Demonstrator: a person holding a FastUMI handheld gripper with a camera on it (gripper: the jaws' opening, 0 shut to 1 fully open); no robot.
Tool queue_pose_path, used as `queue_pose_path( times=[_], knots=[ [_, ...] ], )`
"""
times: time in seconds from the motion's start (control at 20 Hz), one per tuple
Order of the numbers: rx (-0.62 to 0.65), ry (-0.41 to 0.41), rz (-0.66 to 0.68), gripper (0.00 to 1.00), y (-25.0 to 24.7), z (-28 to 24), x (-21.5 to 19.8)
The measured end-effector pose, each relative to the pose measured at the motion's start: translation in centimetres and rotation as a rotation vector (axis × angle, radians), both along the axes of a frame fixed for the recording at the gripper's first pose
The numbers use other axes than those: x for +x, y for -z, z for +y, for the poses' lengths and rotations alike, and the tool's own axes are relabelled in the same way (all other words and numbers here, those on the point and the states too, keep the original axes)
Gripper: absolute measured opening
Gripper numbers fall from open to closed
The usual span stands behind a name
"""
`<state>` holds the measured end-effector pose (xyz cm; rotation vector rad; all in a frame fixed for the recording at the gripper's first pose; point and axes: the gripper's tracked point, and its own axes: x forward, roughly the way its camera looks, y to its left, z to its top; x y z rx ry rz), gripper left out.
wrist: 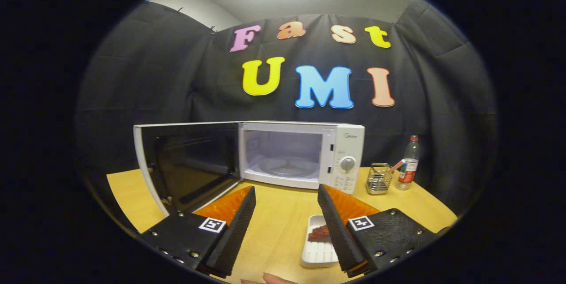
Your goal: Open the microwave, put the food inside, and close the microwave door.
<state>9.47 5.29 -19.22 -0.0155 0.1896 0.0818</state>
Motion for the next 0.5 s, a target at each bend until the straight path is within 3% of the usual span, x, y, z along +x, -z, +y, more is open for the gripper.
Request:
queue_pose_path(
  times=[0.15,0.35,0.5],
  knots=[
    [-0.001,0.061,0.039,0.97,1.7,-4.1,1.1],
    [0.091,0.182,0.095,0.97,4.5,-9.1,2.5],
    [0.215,0.204,0.176,0.97,7.6,-10.8,3.7]
  ],
)
